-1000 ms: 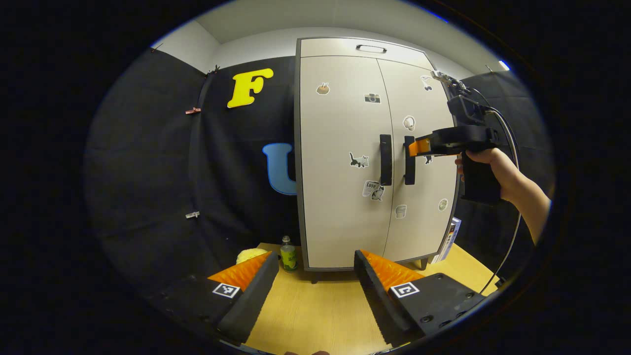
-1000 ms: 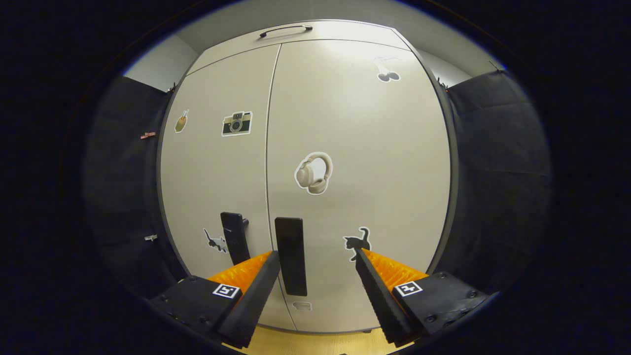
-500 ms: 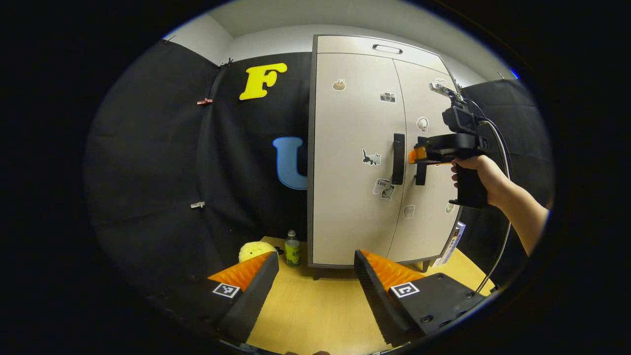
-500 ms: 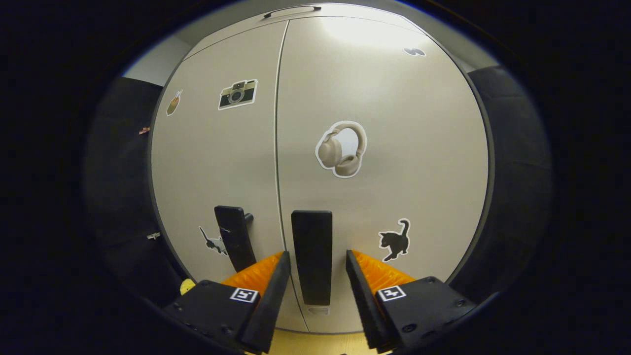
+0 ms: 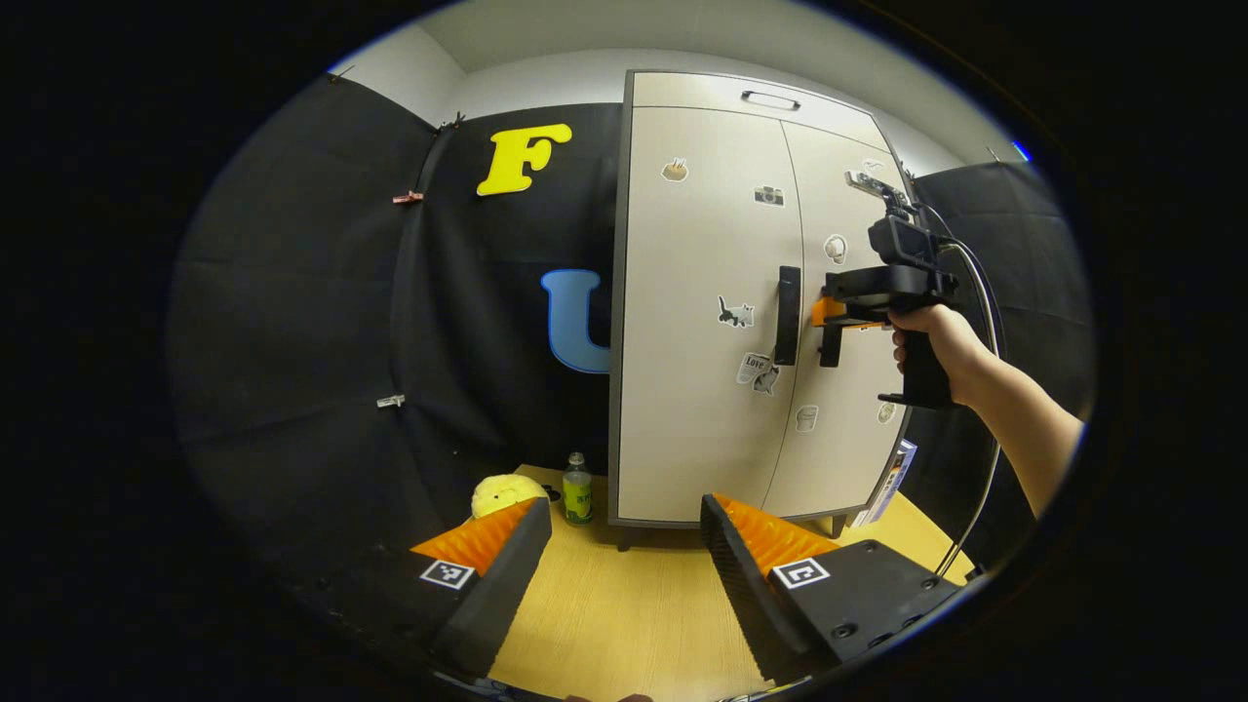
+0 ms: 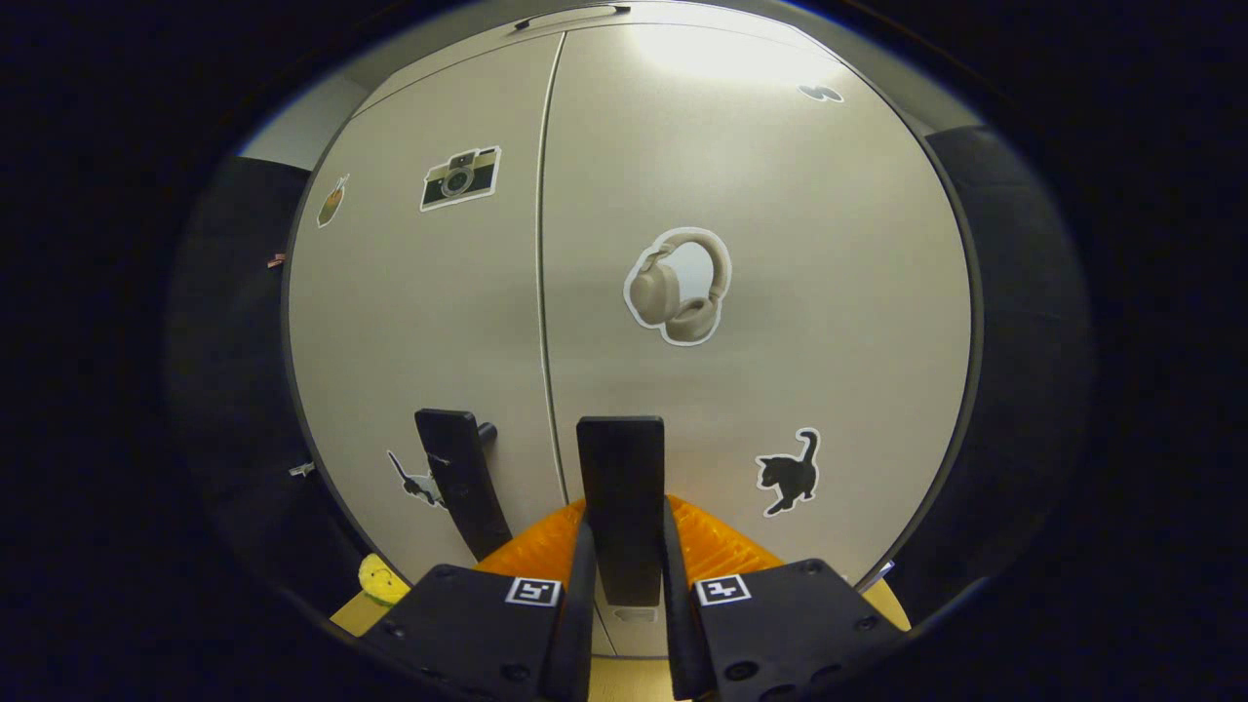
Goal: Open the right door of the double-door shoe cabinet with the right hand, and open the left door with the left hand.
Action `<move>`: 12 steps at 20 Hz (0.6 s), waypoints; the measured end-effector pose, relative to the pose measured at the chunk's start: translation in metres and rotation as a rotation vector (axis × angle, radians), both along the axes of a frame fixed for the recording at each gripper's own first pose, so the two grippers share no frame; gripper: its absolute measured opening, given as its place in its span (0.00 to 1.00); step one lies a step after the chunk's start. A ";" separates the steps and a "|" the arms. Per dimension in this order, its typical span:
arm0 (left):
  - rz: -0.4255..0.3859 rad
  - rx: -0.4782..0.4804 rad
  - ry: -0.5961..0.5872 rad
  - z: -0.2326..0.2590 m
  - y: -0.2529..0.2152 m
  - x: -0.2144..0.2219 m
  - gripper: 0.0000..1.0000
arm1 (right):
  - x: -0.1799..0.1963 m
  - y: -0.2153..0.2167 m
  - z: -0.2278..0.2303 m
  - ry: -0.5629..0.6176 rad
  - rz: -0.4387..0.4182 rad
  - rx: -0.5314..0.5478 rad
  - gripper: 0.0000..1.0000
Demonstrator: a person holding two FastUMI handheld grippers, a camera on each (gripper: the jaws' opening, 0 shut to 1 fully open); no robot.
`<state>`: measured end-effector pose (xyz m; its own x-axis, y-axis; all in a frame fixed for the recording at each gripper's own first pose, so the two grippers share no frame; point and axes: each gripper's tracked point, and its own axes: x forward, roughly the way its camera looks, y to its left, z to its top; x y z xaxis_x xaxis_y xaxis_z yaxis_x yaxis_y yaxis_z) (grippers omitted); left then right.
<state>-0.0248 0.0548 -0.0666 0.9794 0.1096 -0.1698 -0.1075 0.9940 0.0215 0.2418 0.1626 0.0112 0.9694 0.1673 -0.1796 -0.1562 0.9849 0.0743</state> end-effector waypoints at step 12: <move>-0.075 -0.023 -0.002 0.001 -0.010 -0.018 0.95 | -0.029 -0.010 0.011 -0.007 0.047 0.063 0.13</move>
